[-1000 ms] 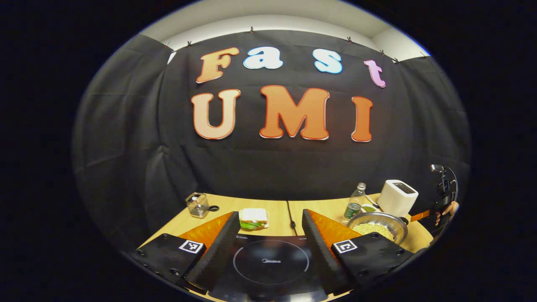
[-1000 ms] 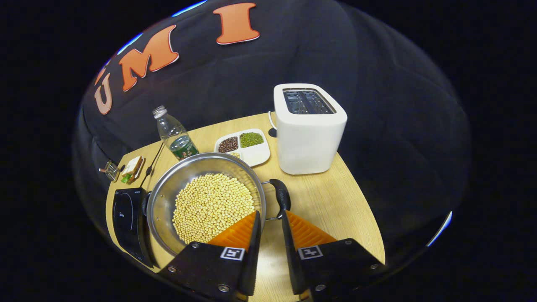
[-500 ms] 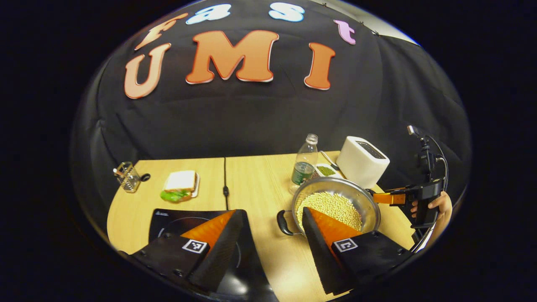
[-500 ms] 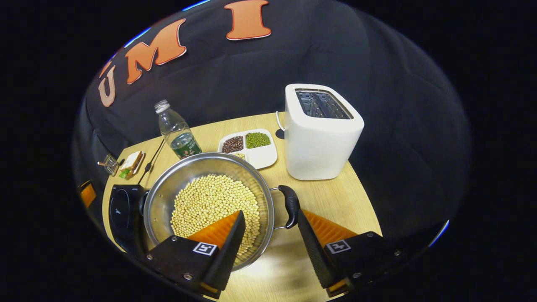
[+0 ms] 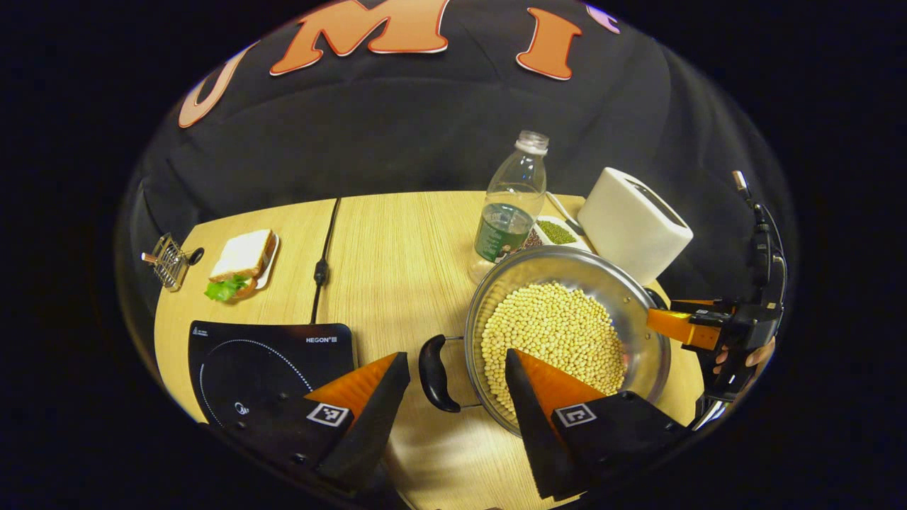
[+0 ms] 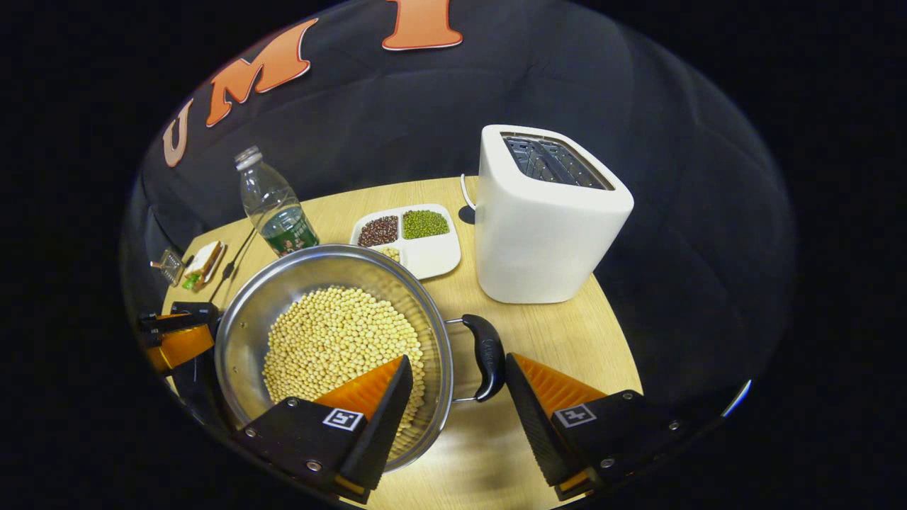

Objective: First push the handle of the pot to place it horizontally, then grasp the pot with both hands and set it on the induction cooktop.

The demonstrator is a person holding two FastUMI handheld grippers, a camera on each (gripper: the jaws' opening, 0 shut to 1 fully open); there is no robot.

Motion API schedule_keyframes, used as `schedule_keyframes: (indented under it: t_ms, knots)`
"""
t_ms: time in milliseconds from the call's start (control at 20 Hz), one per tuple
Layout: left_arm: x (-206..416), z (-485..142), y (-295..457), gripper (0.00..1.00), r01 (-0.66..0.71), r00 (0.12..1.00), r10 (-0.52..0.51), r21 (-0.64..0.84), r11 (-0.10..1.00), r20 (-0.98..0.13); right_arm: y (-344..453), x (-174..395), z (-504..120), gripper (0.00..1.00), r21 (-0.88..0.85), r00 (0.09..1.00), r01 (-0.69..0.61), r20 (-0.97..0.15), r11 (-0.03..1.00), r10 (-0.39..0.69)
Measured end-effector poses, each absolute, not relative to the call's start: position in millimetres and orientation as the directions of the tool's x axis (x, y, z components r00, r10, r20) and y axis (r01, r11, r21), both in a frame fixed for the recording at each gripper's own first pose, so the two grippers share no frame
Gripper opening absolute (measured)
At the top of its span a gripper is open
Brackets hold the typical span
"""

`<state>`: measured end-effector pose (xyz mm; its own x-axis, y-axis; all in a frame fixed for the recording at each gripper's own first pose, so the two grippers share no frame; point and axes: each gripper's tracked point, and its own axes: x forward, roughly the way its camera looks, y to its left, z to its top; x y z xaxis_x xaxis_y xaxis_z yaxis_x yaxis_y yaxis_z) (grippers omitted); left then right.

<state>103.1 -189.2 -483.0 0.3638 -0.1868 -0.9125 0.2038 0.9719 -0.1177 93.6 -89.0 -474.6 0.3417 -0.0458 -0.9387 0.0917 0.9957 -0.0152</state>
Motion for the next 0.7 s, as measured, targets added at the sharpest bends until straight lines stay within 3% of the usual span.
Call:
schedule_keyframes:
  t_ms: [250, 450, 700]
  knots:
    - [101.2, -520.9, -188.5, 0.90, 0.169, 0.293, -0.163, -0.117, 0.979, -0.942, -92.3, 92.3, -492.6, 0.83, -0.027, 0.309, 0.094, -0.949, 0.995, -0.055]
    - [106.5, -538.2, -177.7, 0.89, 0.161, 0.301, -0.092, -0.044, 0.986, -0.949, -97.1, 92.1, -509.0, 0.83, -0.037, 0.293, 0.097, -0.954, 0.995, -0.064]
    - [108.4, -548.0, -184.5, 0.93, 0.169, 0.326, -0.073, -0.018, 0.986, -0.943, -91.1, 93.4, -519.9, 0.70, 0.005, 0.285, 0.099, -0.958, 0.995, -0.023]
